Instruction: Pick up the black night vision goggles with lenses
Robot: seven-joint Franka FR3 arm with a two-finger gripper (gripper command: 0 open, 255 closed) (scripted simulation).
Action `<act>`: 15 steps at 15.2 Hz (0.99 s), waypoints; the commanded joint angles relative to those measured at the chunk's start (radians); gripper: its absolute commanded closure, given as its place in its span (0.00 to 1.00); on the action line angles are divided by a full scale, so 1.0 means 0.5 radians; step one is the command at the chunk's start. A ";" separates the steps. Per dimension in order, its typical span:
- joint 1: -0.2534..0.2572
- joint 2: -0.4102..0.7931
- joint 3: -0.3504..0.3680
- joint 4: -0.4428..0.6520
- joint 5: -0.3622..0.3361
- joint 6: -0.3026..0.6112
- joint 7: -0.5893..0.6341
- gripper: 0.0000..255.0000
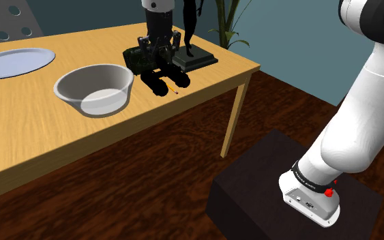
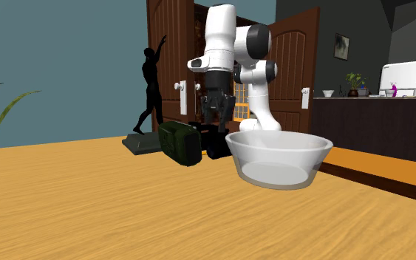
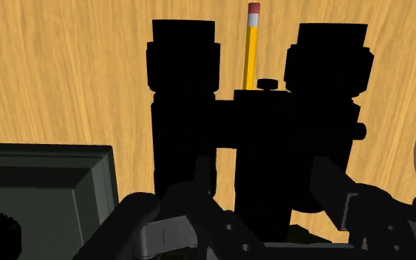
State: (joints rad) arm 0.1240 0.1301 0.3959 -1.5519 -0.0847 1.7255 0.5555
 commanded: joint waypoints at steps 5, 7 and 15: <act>0.000 -0.002 0.000 -0.009 0.001 0.008 0.000 1.00; 0.000 -0.002 0.000 -0.010 0.001 0.008 0.001 1.00; 0.010 0.034 0.003 0.202 -0.013 -0.170 -0.002 1.00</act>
State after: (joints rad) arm 0.1278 0.1438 0.3970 -1.4722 -0.0896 1.6585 0.5541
